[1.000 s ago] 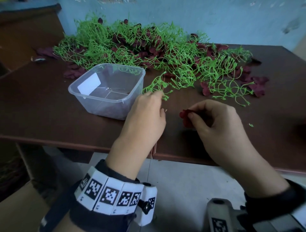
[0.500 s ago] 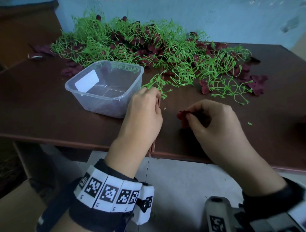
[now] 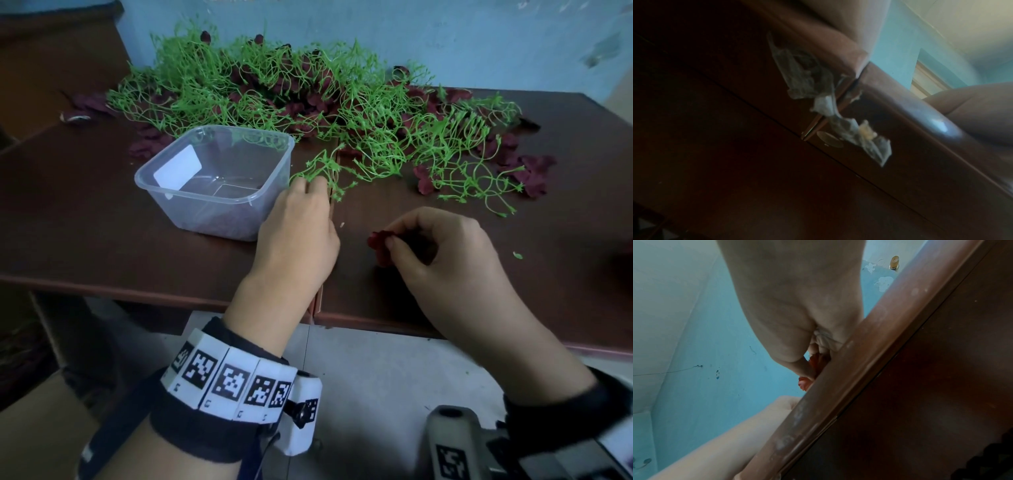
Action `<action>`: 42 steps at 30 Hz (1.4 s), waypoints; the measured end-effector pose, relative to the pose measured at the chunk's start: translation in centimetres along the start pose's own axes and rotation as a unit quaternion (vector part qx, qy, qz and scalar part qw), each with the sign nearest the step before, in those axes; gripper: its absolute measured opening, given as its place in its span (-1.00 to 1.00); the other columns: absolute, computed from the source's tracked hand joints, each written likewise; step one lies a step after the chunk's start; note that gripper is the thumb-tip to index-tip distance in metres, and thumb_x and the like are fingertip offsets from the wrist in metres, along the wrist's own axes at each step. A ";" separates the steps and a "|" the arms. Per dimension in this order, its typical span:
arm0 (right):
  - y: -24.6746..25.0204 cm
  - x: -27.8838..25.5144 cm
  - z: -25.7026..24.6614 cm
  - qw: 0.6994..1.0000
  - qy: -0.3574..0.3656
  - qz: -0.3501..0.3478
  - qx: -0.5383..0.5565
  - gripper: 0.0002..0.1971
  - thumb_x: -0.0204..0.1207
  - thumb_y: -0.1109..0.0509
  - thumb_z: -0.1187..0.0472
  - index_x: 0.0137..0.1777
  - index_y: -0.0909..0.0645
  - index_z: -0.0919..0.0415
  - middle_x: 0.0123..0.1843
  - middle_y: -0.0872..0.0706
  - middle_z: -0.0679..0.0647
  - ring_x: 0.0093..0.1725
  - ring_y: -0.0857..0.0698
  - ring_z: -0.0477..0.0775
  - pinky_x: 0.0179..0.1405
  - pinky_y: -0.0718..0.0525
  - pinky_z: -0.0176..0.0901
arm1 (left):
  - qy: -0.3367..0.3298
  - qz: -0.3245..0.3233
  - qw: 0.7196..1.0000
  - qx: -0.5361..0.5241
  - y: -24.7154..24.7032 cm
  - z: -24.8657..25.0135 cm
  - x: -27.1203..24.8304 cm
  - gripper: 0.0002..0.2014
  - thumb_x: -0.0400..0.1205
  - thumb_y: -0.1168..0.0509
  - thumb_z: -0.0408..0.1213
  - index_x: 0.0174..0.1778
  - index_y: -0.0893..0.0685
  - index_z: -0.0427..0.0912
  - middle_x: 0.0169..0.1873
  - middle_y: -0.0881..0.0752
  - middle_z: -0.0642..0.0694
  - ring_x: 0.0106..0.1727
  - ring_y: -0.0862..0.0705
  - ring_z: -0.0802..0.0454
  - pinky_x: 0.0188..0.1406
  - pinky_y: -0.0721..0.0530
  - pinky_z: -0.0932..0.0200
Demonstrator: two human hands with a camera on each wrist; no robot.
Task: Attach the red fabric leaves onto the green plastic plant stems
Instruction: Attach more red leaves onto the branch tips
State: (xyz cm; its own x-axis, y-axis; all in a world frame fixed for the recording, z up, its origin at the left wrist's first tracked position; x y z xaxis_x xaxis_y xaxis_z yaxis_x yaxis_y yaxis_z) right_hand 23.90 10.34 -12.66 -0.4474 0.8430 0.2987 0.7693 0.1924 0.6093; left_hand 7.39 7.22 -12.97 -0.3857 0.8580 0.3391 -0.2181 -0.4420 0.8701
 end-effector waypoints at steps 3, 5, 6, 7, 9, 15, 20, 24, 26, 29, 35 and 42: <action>-0.1 0.1 0.0 1.000 -0.002 0.000 -0.004 -0.85 0.58 -0.44 0.24 -0.13 -0.72 -0.05 -0.24 -0.79 -0.13 -0.28 -0.73 -0.15 -0.27 -0.69 -0.10 | -0.005 0.050 0.998 -0.046 0.2 -0.4 0.0 -0.68 0.65 -0.23 -0.55 0.32 -0.61 -0.30 0.25 -0.64 -0.24 0.27 -0.65 -0.21 0.25 -0.65 -0.05; -0.1 0.1 0.1 1.000 -0.001 0.002 -0.005 -0.86 0.58 -0.44 0.24 -0.12 -0.73 -0.04 -0.23 -0.79 -0.13 -0.26 -0.74 -0.15 -0.24 -0.71 -0.06 | -0.018 0.089 0.992 -0.084 0.3 -0.6 0.1 -0.73 0.64 -0.24 -0.60 0.22 -0.66 -0.33 0.19 -0.68 -0.26 0.20 -0.69 -0.22 0.18 -0.68 -0.07; -0.2 0.1 0.1 1.000 0.001 0.003 -0.003 -0.86 0.58 -0.44 0.25 -0.12 -0.73 -0.04 -0.23 -0.80 -0.14 -0.25 -0.74 -0.15 -0.22 -0.72 -0.07 | -0.032 0.111 0.988 -0.104 0.4 -0.6 0.1 -0.75 0.64 -0.25 -0.60 0.18 -0.68 -0.33 0.14 -0.70 -0.25 0.14 -0.71 -0.20 0.12 -0.69 -0.06; -0.2 0.1 0.1 1.000 0.002 0.005 0.000 -0.85 0.59 -0.44 0.26 -0.12 -0.73 -0.03 -0.24 -0.80 -0.15 -0.24 -0.74 -0.16 -0.21 -0.71 -0.13 | -0.050 0.136 0.982 -0.123 0.5 -0.5 0.0 -0.79 0.65 -0.27 -0.58 0.14 -0.71 -0.33 0.09 -0.73 -0.23 0.08 -0.73 -0.17 0.05 -0.71 -0.03; -0.2 0.2 0.1 1.000 0.004 0.014 0.014 -0.84 0.60 -0.44 0.27 -0.11 -0.74 -0.04 -0.27 -0.79 -0.20 -0.23 -0.75 -0.23 -0.22 -0.68 -0.30 | -0.079 0.180 0.966 -0.168 0.9 -0.4 -0.2 -0.85 0.68 -0.31 -0.52 0.08 -0.74 -0.30 0.00 -0.76 -0.16 -0.04 -0.75 -0.06 -0.05 -0.74 0.08; 0.3 0.4 0.0 0.996 0.003 0.054 0.071 -0.86 0.66 -0.40 0.23 -0.06 -0.73 -0.01 -0.21 -0.81 -0.20 -0.15 -0.77 -0.23 -0.05 -0.76 -0.10 | -0.034 0.185 0.896 -0.402 2.5 -0.8 -0.8 -0.87 0.69 -0.36 -0.46 0.06 -0.77 -0.20 -0.12 -0.82 -0.02 -0.09 -0.83 0.13 0.00 -0.78 0.26; 0.5 0.6 -0.2 0.983 0.007 0.052 0.174 -0.89 0.68 -0.37 0.31 0.01 -0.74 0.15 -0.15 -0.86 0.00 -0.09 -0.85 -0.05 -0.05 -0.84 0.08 | -0.009 0.148 0.833 -0.533 3.0 -1.0 -0.7 -0.86 0.69 -0.34 -0.56 0.05 -0.76 -0.31 -0.17 -0.84 -0.08 -0.15 -0.83 0.12 -0.01 -0.73 0.30; 0.1 0.7 -0.2 0.959 -0.025 0.015 0.282 -0.88 0.69 -0.33 0.34 0.01 -0.71 0.23 -0.14 -0.86 0.13 -0.08 -0.87 0.05 -0.25 -0.81 -0.15 | 0.026 0.070 0.764 -0.641 2.5 -0.5 -0.9 -0.83 0.70 -0.29 -0.60 -0.02 -0.76 -0.31 -0.25 -0.82 -0.10 -0.22 -0.76 0.07 -0.09 -0.69 0.26; -0.1 0.7 -0.1 0.946 -0.041 0.006 0.322 -0.87 0.70 -0.30 0.35 0.03 -0.69 0.26 -0.14 -0.85 0.14 -0.06 -0.87 0.08 -0.25 -0.81 -0.15 | 0.060 0.039 0.716 -0.694 2.3 -0.3 -1.1 -0.80 0.70 -0.22 -0.60 -0.11 -0.72 -0.33 -0.34 -0.75 -0.10 -0.31 -0.66 0.08 -0.26 -0.58 0.32; -0.2 0.9 0.1 0.933 -0.056 0.001 0.355 -0.87 0.71 -0.27 0.35 0.09 -0.66 0.31 -0.09 -0.85 0.14 -0.04 -0.87 0.12 -0.26 -0.82 -0.11 | 0.102 -0.008 0.651 -0.752 2.2 0.1 -1.2 -0.75 0.72 -0.15 -0.47 -0.25 -0.63 -0.28 -0.43 -0.60 -0.09 -0.43 -0.48 0.10 -0.42 -0.32 0.31; -0.5 1.0 0.3 0.932 -0.043 -0.008 0.359 -0.87 0.68 -0.32 0.31 -0.02 -0.70 0.18 0.08 -0.84 0.15 0.10 -0.83 0.22 0.12 -0.80 0.15 | 0.151 -0.084 0.605 -0.777 1.9 0.5 -1.6 -0.67 0.75 -0.07 -0.29 -0.37 -0.42 -0.17 -0.57 -0.33 0.00 -0.57 -0.20 0.15 -0.51 -0.09 0.26; -0.2 1.1 0.5 0.929 -0.018 0.015 0.369 -0.85 0.67 -0.33 0.31 -0.04 -0.73 0.19 0.09 -0.81 0.36 0.20 -0.79 0.31 0.28 -0.72 0.20 | 0.123 -0.019 0.737 -0.664 1.6 -0.2 -1.5 -0.69 0.72 -0.31 -0.35 -0.37 -0.49 -0.12 -0.56 -0.34 0.04 -0.55 -0.23 0.14 -0.52 -0.11 0.23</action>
State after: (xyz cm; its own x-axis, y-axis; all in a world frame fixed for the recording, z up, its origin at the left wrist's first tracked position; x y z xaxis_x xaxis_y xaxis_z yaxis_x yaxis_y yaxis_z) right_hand 23.41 11.49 -12.80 -0.4153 0.8671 0.2752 0.8902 0.4496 -0.0732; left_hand 7.44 5.12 -12.14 -0.4720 0.8752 0.1057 -0.8554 -0.4256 -0.2952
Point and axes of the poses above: each hand's wrist, its own x-axis towards the middle knuckle, its own y-axis out of the back of the hand, z = x × y, the point moved 4 cm from there along x, towards the middle knuckle
